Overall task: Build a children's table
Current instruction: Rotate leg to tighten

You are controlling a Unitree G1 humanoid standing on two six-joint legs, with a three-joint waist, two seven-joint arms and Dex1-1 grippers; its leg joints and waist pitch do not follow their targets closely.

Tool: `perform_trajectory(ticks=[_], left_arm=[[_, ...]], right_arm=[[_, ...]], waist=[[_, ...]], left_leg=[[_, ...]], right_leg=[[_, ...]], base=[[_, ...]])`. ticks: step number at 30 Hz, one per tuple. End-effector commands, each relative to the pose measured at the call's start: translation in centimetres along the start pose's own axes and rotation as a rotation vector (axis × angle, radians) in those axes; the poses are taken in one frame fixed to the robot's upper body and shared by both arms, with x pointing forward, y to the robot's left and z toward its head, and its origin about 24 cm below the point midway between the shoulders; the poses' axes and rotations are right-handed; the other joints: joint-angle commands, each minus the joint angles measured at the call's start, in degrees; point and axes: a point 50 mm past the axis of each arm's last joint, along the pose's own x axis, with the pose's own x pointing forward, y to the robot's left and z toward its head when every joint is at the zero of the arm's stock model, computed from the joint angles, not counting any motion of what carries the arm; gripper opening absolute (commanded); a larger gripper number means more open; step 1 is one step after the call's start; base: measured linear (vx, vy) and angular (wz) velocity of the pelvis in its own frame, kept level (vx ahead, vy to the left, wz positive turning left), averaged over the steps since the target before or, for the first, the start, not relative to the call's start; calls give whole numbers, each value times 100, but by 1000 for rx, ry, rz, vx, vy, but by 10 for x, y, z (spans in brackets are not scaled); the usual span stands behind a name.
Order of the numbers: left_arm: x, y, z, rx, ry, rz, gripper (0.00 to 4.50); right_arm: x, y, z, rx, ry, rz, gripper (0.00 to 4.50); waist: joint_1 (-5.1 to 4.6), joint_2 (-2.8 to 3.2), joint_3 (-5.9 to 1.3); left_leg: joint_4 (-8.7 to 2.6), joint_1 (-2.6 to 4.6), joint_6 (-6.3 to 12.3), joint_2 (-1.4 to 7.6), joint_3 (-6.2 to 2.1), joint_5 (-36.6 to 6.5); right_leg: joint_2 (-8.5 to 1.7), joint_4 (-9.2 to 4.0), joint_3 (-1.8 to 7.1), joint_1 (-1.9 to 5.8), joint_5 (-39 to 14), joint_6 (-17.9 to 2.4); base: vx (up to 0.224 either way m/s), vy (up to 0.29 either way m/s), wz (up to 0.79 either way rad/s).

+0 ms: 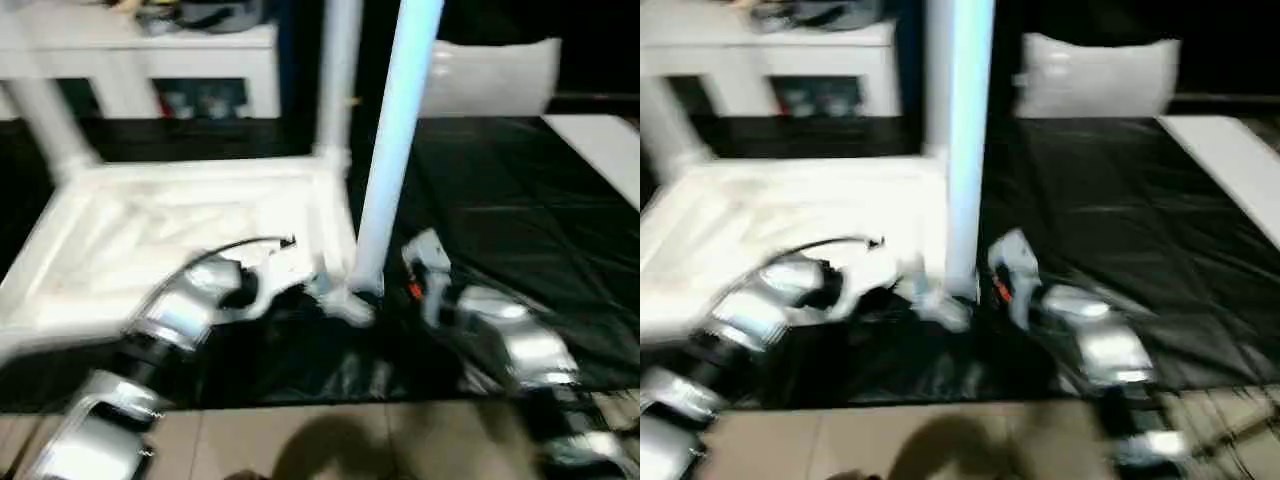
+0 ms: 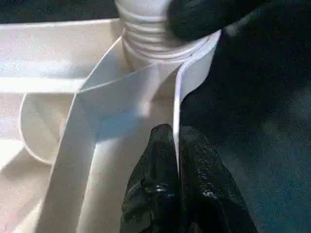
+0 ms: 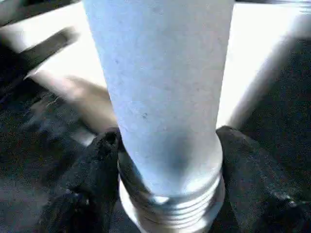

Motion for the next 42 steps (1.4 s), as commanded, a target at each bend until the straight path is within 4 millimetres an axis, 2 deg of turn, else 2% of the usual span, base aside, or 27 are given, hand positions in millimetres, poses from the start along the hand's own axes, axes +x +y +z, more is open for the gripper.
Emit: perform_trajectory(ticks=[1, 2, 3, 4, 5, 7, 8, 9, 10, 12, 13, 15, 18, 20, 21, 23, 27, 28, 29, 31, 33, 34, 35, 38, 39, 41, 42], left_arm=[[14, -11, 29, -11, -118, 41, 0], [20, -11, 35, -32, -136, 96, 0], [20, -11, 35, -32, -136, 96, 0], [27, -12, 42, -52, -157, 154, 0], [30, -13, 46, -57, -172, 183, 0], [30, -16, 49, -59, -171, 193, 0], [30, -17, 50, -58, -170, 191, 0], [29, -17, 48, -40, -160, 185, 0], [29, -17, 48, -40, -160, 185, 0], [24, -14, 40, -15, -117, 196, 0], [23, -13, 37, -12, -107, 199, 0], [19, -11, 31, 6, -100, 171, 0], [14, -10, 25, 19, -89, 129, 0], [9, -10, 19, 0, -102, 70, 0], [6, -10, 16, 20, -104, 32, 0], [2, -10, 13, 38, -105, -9, 0], [-9, -12, 5, 107, -112, -142, 0], [-13, -13, 3, 162, -114, -199, 0], [-15, -14, 1, 181, -105, -238, 0], [-19, -16, -3, 210, -77, -309, 0], [-22, -16, -5, 236, -50, -347, 0], [-23, -16, -6, 243, -43, -357, 0], [-24, -16, -7, 261, -28, -383, 0], [-26, -16, -9, 315, 4, -433, 0], [-26, -15, -9, 328, 8, -441, 0], [-26, -16, -8, 361, 13, -476, 0], [-26, -16, -8, 364, 13, -479, 0]], right_arm=[[20, 17, -5, 113, 4, 2, 267], [24, 16, -5, 118, 4, -55, 267], [24, 16, -5, 118, 4, -55, 267], [29, 14, -5, 98, 12, -120, 267], [31, 12, -4, 79, 14, -157, 267], [30, 11, -2, 78, 4, -188, 267], [30, 10, -2, 79, -1, -191, 267], [27, 8, -1, 77, -12, -186, 323], [27, 8, -1, 77, -12, -186, 337], [22, 5, 0, 54, -29, -182, 339], [18, 3, -1, 36, -34, -178, 354], [9, -1, 0, 5, -54, -137, 379], [-1, -5, 0, -29, -65, -99, 391], [-13, -12, -1, -96, -45, -64, 421], [-19, -15, 0, -122, -40, -22, 426], [-25, -16, 2, -131, -47, 24, 439], [-40, -15, 6, -181, -19, 189, 439], [-46, -14, 6, -201, 7, 255, 439], [-48, -13, 6, -220, 22, 286, 439], [-50, -12, 7, -249, 51, 345, 439], [-51, -11, 7, -258, 69, 388, 439], [-51, -10, 7, -261, 72, 400, 439], [-51, -9, 7, -265, 85, 433, 439], [-49, -5, 7, -284, 119, 504, 439], [-48, -5, 7, -290, 125, 514, 439], [-45, -2, 7, -281, 134, 547, 412], [-45, -2, 7, -278, 135, 552, 412]], waist=[[-45, -47, -286], [-108, -34, -293], [-117, -23, -307], [-150, -36, -339], [-147, -43, -334], [-150, -55, -326], [-121, -53, -327], [-116, -51, -330], [-103, -33, -335], [-85, -36, -349], [-72, -28, -355], [-52, -38, -364], [1, -14, -379], [65, -20, -390], [80, -10, -390], [104, -14, -405], [145, 1, -413], [156, -42, -410], [197, -16, -412], [241, -32, -400], [280, -21, -388], [319, -15, -386], [348, -33, -379], [367, -34, -376], [359, -60, -376], [365, -53, -371], [365, -53, -371]], left_leg=[[-447, 105, -213, 73, -151, -2998], [-449, 92, -180, 76, -160, -3052], [-448, 110, -162, 76, -166, -3057], [-456, 71, -68, 81, -148, -2886], [-456, 54, -45, 82, -137, -2844], [-443, 83, -10, 75, -111, -2842], [-430, 92, 67, 59, -93, -2766], [-436, 84, 79, 64, -94, -2728], [-444, 73, 85, 69, -99, -2689], [-464, 43, 100, 91, -88, -2561], [-467, 38, 102, 101, -82, -2500], [-458, 40, 131, 100, -61, -2400], [-450, 26, 189, 111, -44, -2157], [-439, 22, 214, 117, -31, -1978], [-433, 35, 212, 122, -23, -1963], [-423, 29, 248, 127, -17, -1879], [-419, 41, 334, 138, -19, -1730], [-415, 43, 354, 151, -1, -1675], [-414, 53, 368, 154, -4, -1668], [-417, 74, 337, 168, 12, -1715], [-429, 80, 279, 184, 18, -1776], [-428, 100, 232, 191, 25, -1832], [-428, 124, 196, 189, 35, -1931], [-448, 108, 121, 194, 21, -2018], [-452, 93, 114, 195, 17, -2009], [-452, 108, 79, 191, 17, -2091], [-452, 108, 79, 191, 17, -2091]], right_leg=[[-244, -615, -3, 152, -3876, -426], [-240, -624, -20, 153, -3767, -442], [-239, -642, -29, 153, -3694, -459], [-229, -623, 5, 169, -3247, -587], [-222, -612, 11, 161, -3159, -625], [-206, -622, 22, 122, -3118, -673], [-215, -639, 35, 120, -3145, -678], [-216, -631, 39, 134, -3118, -676], [-216, -620, 43, 147, -3056, -681], [-209, -570, 74, 167, -2691, -773], [-207, -544, 89, 173, -2488, -843], [-202, -511, 107, 181, -2255, -942], [-203, -470, 127, 214, -1938, -1028], [-206, -444, 128, 237, -1793, -1102], [-208, -444, 134, 224, -1761, -1132], [-205, -410, 139, 249, -1541, -1206], [-192, -377, 134, 266, -1270, -1294], [-189, -361, 145, 260, -1205, -1317], [-196, -361, 141, 263, -1264, -1321], [-193, -362, 141, 237, -1391, -1335], [-199, -360, 148, 226, -1554, -1309], [-206, -368, 156, 209, -1639, -1292], [-199, -379, 161, 184, -1742, -1270], [-215, -372, 165, 199, -1903, -1200], [-220, -366, 164, 209, -1904, -1188], [-226, -380, 166, 190, -2047, -1161], [-226, -380, 166, 190, -2047, -1161]], base=[[0, 0, 0], [0, 0, 0], [0, 0, 0], [0, 0, 0], [0, 0, 0], [0, 0, 0], [0, 0, 0], [0, 0, 0], [0, 0, 0], [0, 0, 0], [0, 0, 0], [0, 0, 0], [0, 0, 0], [0, 0, 0], [0, 0, 0], [0, 0, 0], [0, 0, 0], [0, 0, 0], [0, 0, 0], [0, 0, 0], [0, 0, 0], [0, 0, 0], [0, 0, 0], [0, 0, 0], [0, 0, 0], [0, 0, 0], [0, 0, 0]])
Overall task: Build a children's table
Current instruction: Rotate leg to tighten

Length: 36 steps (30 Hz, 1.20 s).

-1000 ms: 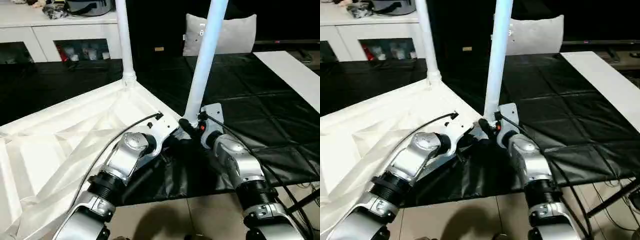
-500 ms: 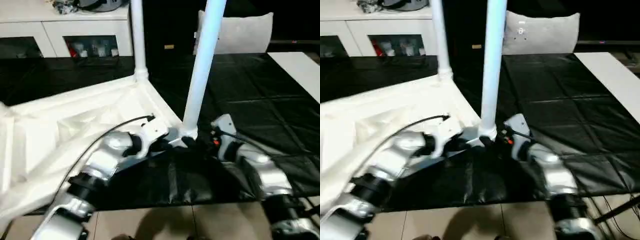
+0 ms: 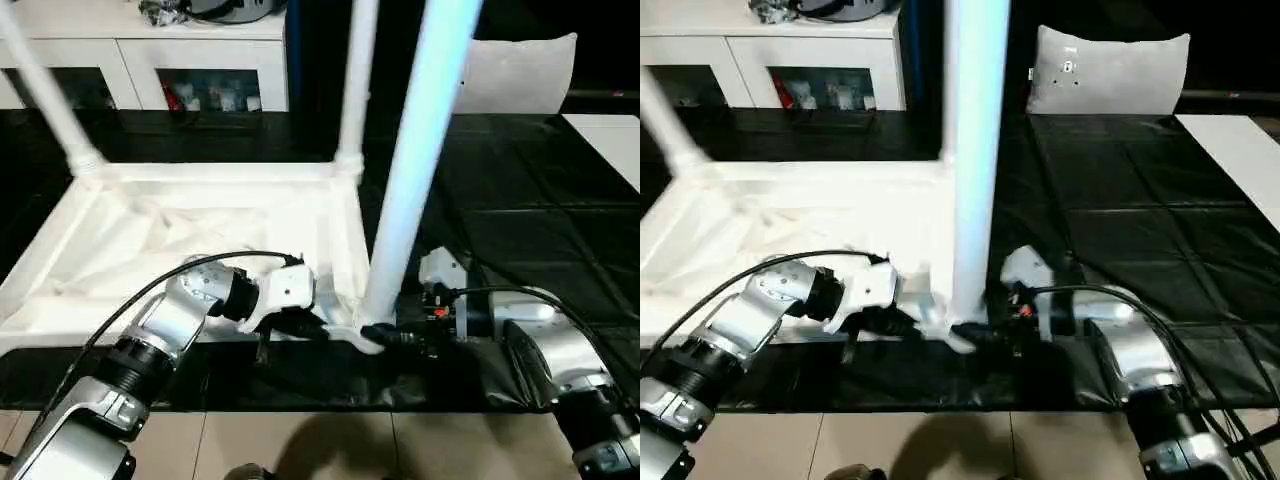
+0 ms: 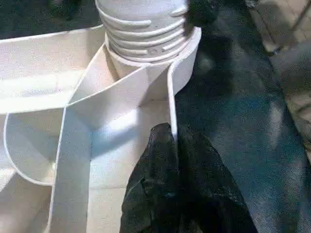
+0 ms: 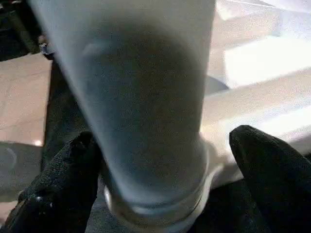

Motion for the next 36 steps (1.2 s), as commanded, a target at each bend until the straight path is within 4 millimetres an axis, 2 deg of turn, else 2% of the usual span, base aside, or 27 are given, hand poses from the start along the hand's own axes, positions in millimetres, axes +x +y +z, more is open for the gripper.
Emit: perform_trajectory(ticks=[1, 3, 5, 13, 18, 19, 21, 22, 23, 25, 26, 27, 28, 29, 30, 31, 32, 35, 36], left_arm=[[5, -1, 6, 70, 32, -76, 0], [5, -1, 6, 75, 33, -80, 0], [5, 1, 7, 81, 34, -82, 0], [3, 1, 3, 79, 41, -85, 0], [2, 2, 1, 24, 19, -38, 0], [2, 4, 3, 2, -1, -10, 0], [3, 8, 8, -46, -46, 60, 0], [4, 9, 10, -62, -57, 83, 0], [5, 11, 12, -87, -70, 129, 0], [6, 15, 16, -133, -84, 206, 0], [8, 19, 19, -161, -92, 266, 0], [9, 20, 21, -172, -96, 294, 0], [9, 21, 21, -174, -97, 299, 0], [13, 25, 24, -210, -107, 364, 0], [15, 27, 27, -227, -111, 405, 0], [25, 33, 35, -284, -114, 538, 0], [25, 34, 36, -287, -113, 545, 0], [33, 37, 44, -307, -130, 628, 0], [34, 37, 45, -307, -129, 639, 0]], right_arm=[[2, -1, 3, -4, 0, 25, 403], [3, 0, 4, -1, -1, 35, 387], [6, 1, 4, 11, -5, 49, 365], [8, 2, 1, 28, 2, 53, 287], [11, 3, -1, 74, -15, 21, 272], [15, 2, 0, 101, -34, -8, 272], [23, 1, 3, 132, -64, -61, 270], [26, 0, 4, 136, -74, -82, 269], [31, -3, 5, 153, -85, -133, 269], [39, -8, 8, 199, -101, -218, 268], [45, -11, 11, 232, -125, -268, 268], [48, -12, 13, 246, -137, -288, 268], [48, -12, 13, 248, -139, -292, 268], [54, -16, 15, 272, -148, -353, 268], [58, -18, 16, 287, -149, -392, 268], [70, -26, 17, 343, -144, -544, 268], [70, -26, 17, 346, -144, -553, 268], [77, -29, 16, 320, -125, -645, 268], [77, -30, 15, 314, -116, -661, 268]], waist=[[-18, -50, -372], [-15, -60, -369], [-12, -42, -364], [-10, -51, -368], [-21, -51, -363], [-33, -68, -355], [-68, -67, -340], [-102, -65, -323], [-102, -65, -323], [-187, -75, -305], [-250, -105, -301], [-267, -90, -296], [-325, -93, -293], [-372, -110, -301], [-372, -110, -301], [-454, -131, -301], [-495, -130, -316], [-528, -150, -331], [-528, -150, -331]], left_leg=[[-419, 169, 66, 159, -5, -2127], [-424, 149, 57, 161, -13, -2085], [-412, 152, 37, 150, -16, -2160], [-411, 146, -1, 150, -29, -2192], [-416, 149, -11, 151, -28, -2221], [-415, 153, -24, 145, -31, -2252], [-422, 150, -61, 134, -43, -2334], [-417, 185, -122, 125, -61, -2492], [-417, 185, -122, 125, -61, -2492], [-412, 185, -202, 95, -87, -2606], [-408, 168, -200, 80, -105, -2648], [-414, 161, -212, 85, -117, -2670], [-406, 158, -214, 77, -128, -2760], [-400, 148, -213, 82, -135, -2796], [-400, 148, -213, 82, -135, -2796], [-404, 104, -253, 90, -149, -2805], [-390, 105, -273, 72, -167, -2760], [-373, 82, -101, 64, -119, -2603], [-373, 82, -101, 64, -119, -2603]], right_leg=[[-246, -336, 177, 196, -2173, -1119], [-255, -327, 178, 209, -2174, -1113], [-256, -341, 178, 198, -2357, -1067], [-250, -334, 168, 196, -2421, -1032], [-249, -334, 168, 191, -2471, -1037], [-253, -337, 165, 186, -2553, -1032], [-260, -362, 153, 182, -2805, -958], [-266, -406, 140, 146, -3160, -836], [-266, -406, 140, 146, -3160, -836], [-264, -457, 102, 126, -3571, -660], [-262, -498, 72, 140, -3716, -552], [-265, -485, 68, 146, -3741, -531], [-256, -506, 49, 126, -3809, -495], [-258, -514, 47, 125, -3768, -480], [-258, -514, 47, 125, -3768, -480], [-259, -484, 39, 132, -3661, -523], [-267, -485, 17, 133, -3635, -543], [-244, -498, 51, 121, -3296, -605], [-244, -498, 51, 121, -3296, -605]], base=[[0, 0, 0], [0, 0, 0], [0, 0, 0], [0, 0, 0], [0, 0, 0], [0, 0, 0], [0, 0, 0], [0, 0, 0], [0, 0, 0], [0, 0, 0], [0, 0, 0], [0, 0, 0], [0, 0, 0], [0, 0, 0], [0, 0, 0], [0, 0, 0], [0, 0, 0], [0, 0, 0], [0, 0, 0]])
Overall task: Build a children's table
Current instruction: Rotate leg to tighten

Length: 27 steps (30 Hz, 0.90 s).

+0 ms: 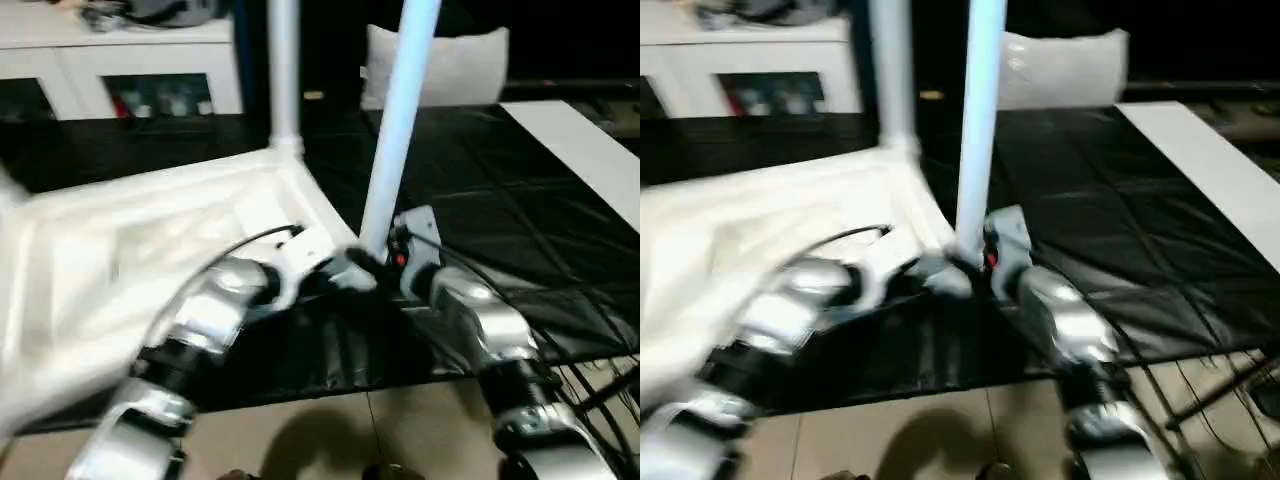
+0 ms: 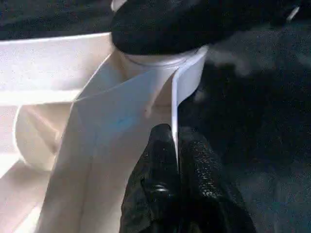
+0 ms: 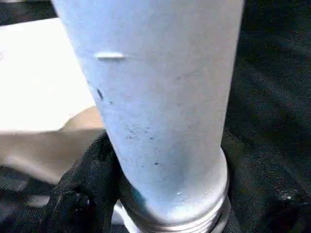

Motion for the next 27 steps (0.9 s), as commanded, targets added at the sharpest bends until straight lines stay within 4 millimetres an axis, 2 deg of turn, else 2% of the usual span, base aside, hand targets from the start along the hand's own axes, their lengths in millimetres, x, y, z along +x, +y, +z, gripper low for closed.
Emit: perform_trajectory(ticks=[1, 2, 3, 5, 8, 9, 10, 12, 16, 19, 22, 23, 24, 27], left_arm=[[1, 0, 28, 38, -114, 77, 0], [1, -1, 29, 33, -118, 85, 0], [1, -1, 30, 31, -119, 87, 0], [0, 0, 29, 37, -118, 85, 0], [-3, 3, 25, 52, -100, 97, 0], [-5, 5, 24, 56, -98, 94, 0], [-5, 5, 23, 59, -97, 92, 0], [-7, 7, 21, 63, -91, 85, 0], [-16, 12, 12, 105, -76, -7, 0], [-24, 14, 5, 158, -53, -102, 0], [-31, 14, -1, 219, -40, -201, 0], [-34, 13, -3, 239, -29, -237, 0], [-36, 12, -5, 256, -26, -274, 0], [-46, 6, -14, 326, 18, -446, 0]], right_arm=[[11, 21, -7, -3, 27, 33, 268], [11, 18, -6, 6, 18, 15, 268], [10, 18, -6, 10, 14, 10, 302], [8, 15, -4, 32, -8, 16, 337], [4, 11, 0, 19, -49, 23, 366], [2, 9, 1, 9, -58, 36, 366], [1, 9, 1, 4, -60, 41, 366], [-2, 7, 2, -8, -69, 64, 380], [-23, -2, 0, -64, -71, 178, 420], [-37, -9, -1, -135, -42, 277, 444], [-49, -15, -2, -193, -9, 383, 444], [-53, -16, -2, -202, 8, 415, 444], [-55, -17, -2, -212, 21, 446, 444], [-67, -20, -1, -274, 77, 567, 444]], waist=[[49, -76, -386], [76, -65, -399], [90, -66, -402], [129, -60, -415], [167, -50, -433], [191, -31, -445], [211, -39, -450], [246, -38, -457], [297, -34, -466], [291, -20, -452], [319, -5, -428], [325, 21, -417], [334, 12, -418], [412, 6, -411]], left_leg=[[-452, 105, -16, 59, -62, -2472], [-436, 122, 35, 53, -39, -2358], [-439, 112, 59, 56, -32, -2276], [-444, 91, 100, 64, -17, -2074], [-439, 68, 125, 74, -7, -1847], [-430, 63, 150, 76, 0, -1692], [-425, 60, 191, 76, 9, -1555], [-411, 65, 232, 71, 17, -1388], [-399, 57, 349, 75, 24, -1153], [-404, 83, 311, 81, 28, -1344], [-424, 117, 236, 107, 25, -1628], [-433, 129, 185, 106, 21, -1749], [-434, 137, 168, 103, 19, -1813], [-449, 187, 129, 133, 16, -1985]], right_leg=[[-227, -507, 97, 187, -3030, -720], [-227, -501, 117, 182, -2875, -769], [-227, -492, 126, 192, -2779, -790], [-216, -452, 143, 221, -2457, -869], [-211, -374, 162, 260, -1996, -998], [-210, -343, 168, 278, -1734, -1068], [-202, -319, 170, 294, -1510, -1124], [-205, -301, 169, 314, -1346, -1173], [-192, -255, 167, 360, -1003, -1281], [-189, -287, 164, 340, -1227, -1301], [-191, -316, 175, 313, -1566, -1239], [-188, -327, 175, 299, -1691, -1227], [-188, -342, 170, 301, -1761, -1208], [-192, -345, 176, 268, -1919, -1180]], base=[[0, 0, 0], [0, 0, 0], [0, 0, 0], [0, 0, 0], [0, 0, 0], [0, 0, 0], [0, 0, 0], [0, 0, 0], [0, 0, 0], [0, 0, 0], [0, 0, 0], [0, 0, 0], [0, 0, 0], [0, 0, 0]])
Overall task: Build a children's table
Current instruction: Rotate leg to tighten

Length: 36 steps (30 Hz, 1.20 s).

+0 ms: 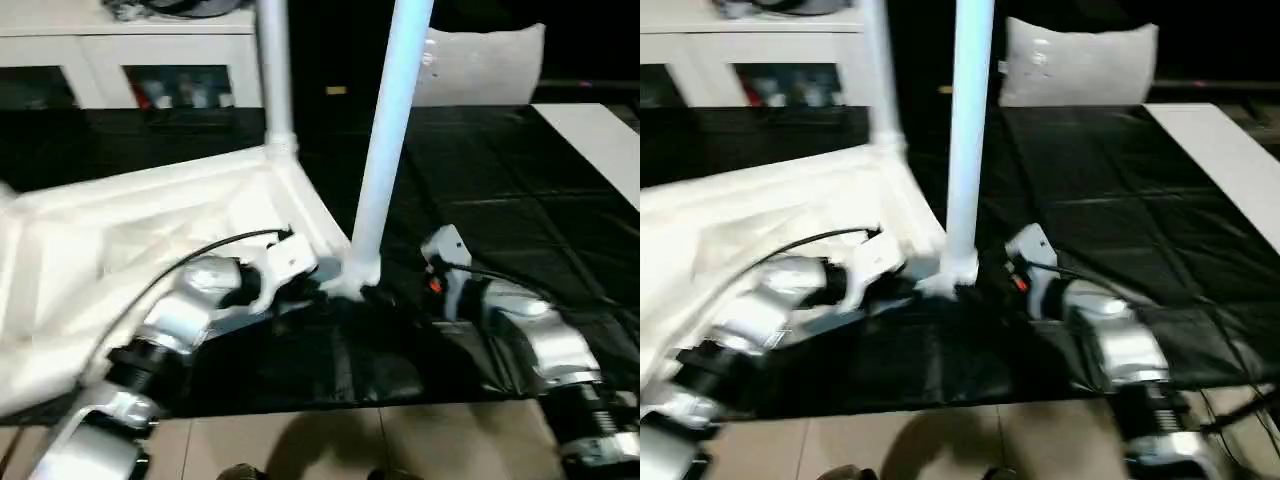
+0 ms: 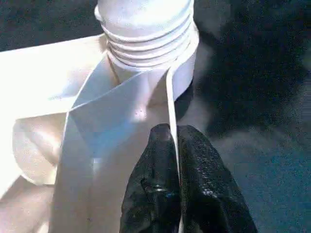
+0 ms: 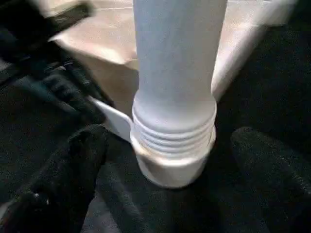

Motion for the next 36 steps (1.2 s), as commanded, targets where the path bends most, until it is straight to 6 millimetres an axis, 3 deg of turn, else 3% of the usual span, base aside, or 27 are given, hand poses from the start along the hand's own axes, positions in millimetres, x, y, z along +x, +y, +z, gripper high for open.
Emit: perform_trajectory(ticks=[1, 4, 8, 16, 27, 32, 34, 36], left_arm=[[4, -11, 9, 107, -8, -160, 0], [2, -13, 6, 143, 11, -221, 0], [0, -13, 4, 205, 48, -294, 0], [1, -12, 6, 254, 54, -344, 0], [2, -11, 5, 254, 40, -348, 0], [4, -11, 5, 187, 4, -301, 0], [8, -11, 8, 125, -31, -243, 0], [12, -10, 12, 81, -61, -197, 0]], right_arm=[[-4, 4, 3, -45, 16, 87, 444], [-8, 7, 3, -86, 39, 161, 444], [-8, 11, 2, -123, 65, 264, 444], [0, 16, 2, -129, 77, 324, 372], [6, 19, 0, -94, 58, 344, 280], [10, 25, -5, -12, 42, 326, 267], [17, 27, -8, 25, 39, 265, 266], [23, 27, -8, 48, 30, 217, 265]], waist=[[13, 16, -399], [94, -5, -398], [109, -9, -391], [103, -33, -390], [117, -64, -408], [122, -60, -402], [112, -54, -393], [67, -59, -363]], left_leg=[[-400, 167, 131, 125, 16, -2016], [-404, 182, 60, 138, 17, -2110], [-417, 168, 29, 137, -3, -2260], [-411, 171, 5, 133, -12, -2265], [-408, 156, 33, 139, -1, -2113], [-408, 155, 33, 139, 1, -2078], [-416, 147, -5, 133, -13, -2127], [-417, 186, -69, 119, -19, -2388]], right_leg=[[-208, -385, 183, 252, -1974, -1150], [-224, -374, 190, 240, -2041, -1156], [-236, -376, 183, 252, -2179, -1107], [-259, -400, 182, 244, -2505, -1031], [-256, -361, 184, 266, -2238, -1119], [-255, -361, 186, 265, -2313, -1100], [-271, -370, 180, 267, -2447, -1062], [-264, -423, 164, 226, -2860, -946]], base=[[0, 0, 0], [0, 0, 0], [0, 0, 0], [0, 0, 0], [0, 0, 0], [0, 0, 0], [0, 0, 0], [0, 0, 0]])
